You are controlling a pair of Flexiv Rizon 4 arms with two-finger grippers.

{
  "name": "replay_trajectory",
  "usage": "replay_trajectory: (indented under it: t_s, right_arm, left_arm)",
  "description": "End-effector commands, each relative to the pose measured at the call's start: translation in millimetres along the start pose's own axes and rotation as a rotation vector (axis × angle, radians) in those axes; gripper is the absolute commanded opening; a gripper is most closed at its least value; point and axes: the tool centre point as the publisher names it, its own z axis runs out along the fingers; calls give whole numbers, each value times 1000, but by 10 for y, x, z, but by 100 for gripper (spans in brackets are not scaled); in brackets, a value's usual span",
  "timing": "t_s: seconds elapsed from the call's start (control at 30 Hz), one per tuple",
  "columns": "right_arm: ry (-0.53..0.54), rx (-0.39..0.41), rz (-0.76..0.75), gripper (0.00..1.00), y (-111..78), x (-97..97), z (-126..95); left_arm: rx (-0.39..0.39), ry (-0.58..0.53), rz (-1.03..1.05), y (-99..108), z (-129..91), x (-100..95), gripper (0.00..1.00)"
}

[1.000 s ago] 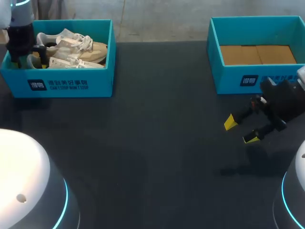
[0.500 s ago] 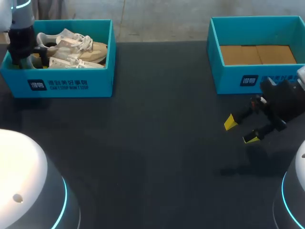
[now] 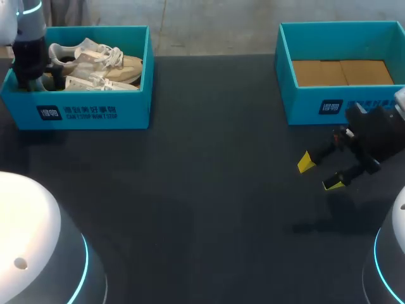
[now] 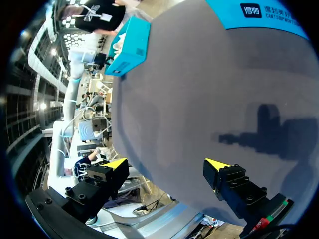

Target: Take the shoe out of the shoebox, open the shoe tongue, remove and reinsert the insole, then place the shoe into the shoebox

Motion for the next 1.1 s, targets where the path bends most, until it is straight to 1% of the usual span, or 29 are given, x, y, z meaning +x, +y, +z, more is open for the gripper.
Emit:
replay_trajectory:
  t_s: [0.03, 0.07, 0.1, 0.13, 0.17, 0.3, 0.37, 0.5, 0.57, 0.6, 0.63, 0.67, 0.7, 1.1]
  right_arm:
    - [-3, -3, 1, 100, -14, 3, 7]
    - [-3, -3, 1, 100, -14, 3, 7]
    - [-3, -3, 1, 100, -14, 3, 7]
    - [-3, -3, 1, 100, -14, 3, 7]
    - [-3, -3, 1, 100, -14, 3, 7]
    - [-3, -3, 1, 100, -14, 3, 7]
    - [-3, -3, 1, 100, -14, 3, 7]
    - [-3, -3, 1, 100, -14, 3, 7]
    - [-3, -3, 1, 100, -14, 3, 7]
    - [-3, -3, 1, 100, -14, 3, 7]
    - [-3, -3, 1, 100, -14, 3, 7]
    - [-3, -3, 1, 100, -14, 3, 7]
    - [-3, -3, 1, 100, -14, 3, 7]
    - [-3, -3, 1, 100, -14, 3, 7]
  left_arm:
    - [5, 3, 0, 23, 42, 5, 89]
    - [6, 4, -1, 24, 47, 6, 87]
    - [8, 5, -2, 23, 48, 7, 82]
    - [9, 6, -3, 21, 49, 7, 74]
    - [10, 7, -4, 19, 51, 9, 69]
    - [15, 8, -4, 13, 59, 21, 58]
    - [16, 10, -4, 15, 65, 30, 49]
    - [15, 13, -1, 25, 60, 42, 38]
    - [15, 14, 1, 33, 56, 46, 28]
    - [14, 14, 3, 35, 54, 47, 22]
    - [13, 15, 5, 36, 52, 48, 20]
    - [13, 17, 7, 38, 51, 49, 4]
    - [13, 17, 7, 39, 51, 49, 0]
    - [-3, 29, 27, 50, 27, 64, 0]
